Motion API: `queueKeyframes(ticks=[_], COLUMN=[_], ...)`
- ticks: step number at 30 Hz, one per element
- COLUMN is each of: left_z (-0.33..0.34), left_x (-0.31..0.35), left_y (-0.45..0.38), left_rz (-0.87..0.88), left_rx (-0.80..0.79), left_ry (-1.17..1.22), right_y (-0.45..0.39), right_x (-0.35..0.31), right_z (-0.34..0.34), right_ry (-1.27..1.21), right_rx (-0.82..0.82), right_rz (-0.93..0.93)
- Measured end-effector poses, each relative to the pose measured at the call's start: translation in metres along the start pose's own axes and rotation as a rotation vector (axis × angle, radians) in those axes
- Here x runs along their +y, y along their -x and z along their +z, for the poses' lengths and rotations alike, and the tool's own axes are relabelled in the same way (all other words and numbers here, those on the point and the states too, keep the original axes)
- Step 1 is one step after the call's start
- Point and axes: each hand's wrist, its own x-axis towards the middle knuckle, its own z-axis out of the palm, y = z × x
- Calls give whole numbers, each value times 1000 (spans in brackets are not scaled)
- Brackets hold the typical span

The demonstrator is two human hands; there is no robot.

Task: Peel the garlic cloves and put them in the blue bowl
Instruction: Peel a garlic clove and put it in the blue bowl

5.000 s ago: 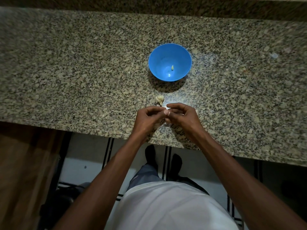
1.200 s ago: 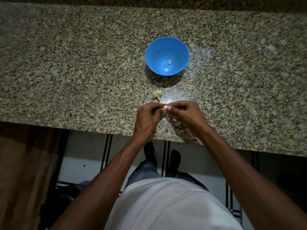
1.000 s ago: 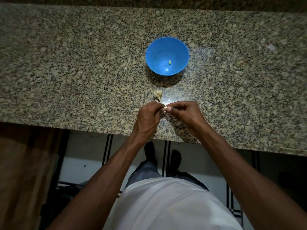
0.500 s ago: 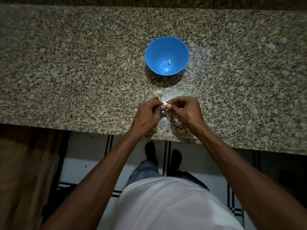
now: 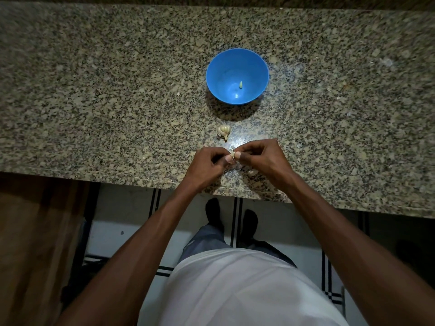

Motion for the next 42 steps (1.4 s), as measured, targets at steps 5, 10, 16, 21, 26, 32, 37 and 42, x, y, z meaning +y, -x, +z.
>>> queueKeyframes(ticks=[5, 10, 16, 21, 26, 32, 37, 42], left_z=[-2, -4, -3, -1, -1, 0, 1, 0], left_x=[4, 0, -1, 0, 1, 1, 2, 0], left_y=[-4, -9, -9, -7, -8, -5, -5, -5], left_rz=[119, 121, 139, 111, 88, 115, 143, 165], left_rx=[49, 37, 92, 127, 156, 149, 163, 169], left_ry=[-162, -169, -90, -84, -97, -124, -146, -165], right_y=[-1, -9, -3, 1, 1, 2, -2, -4], right_x=[-7, -6, -1, -3, -5, -6, -7, -4], right_z=[-6, -9, -8, -4, 0, -2, -2, -2], right_ry=[-204, -398, -331, 32, 136, 37, -16, -72], right_rx=[-49, -136, -90, -3, 34, -34, -65, -168], right_rz=[185, 404, 246, -80, -167, -98, -59, -23])
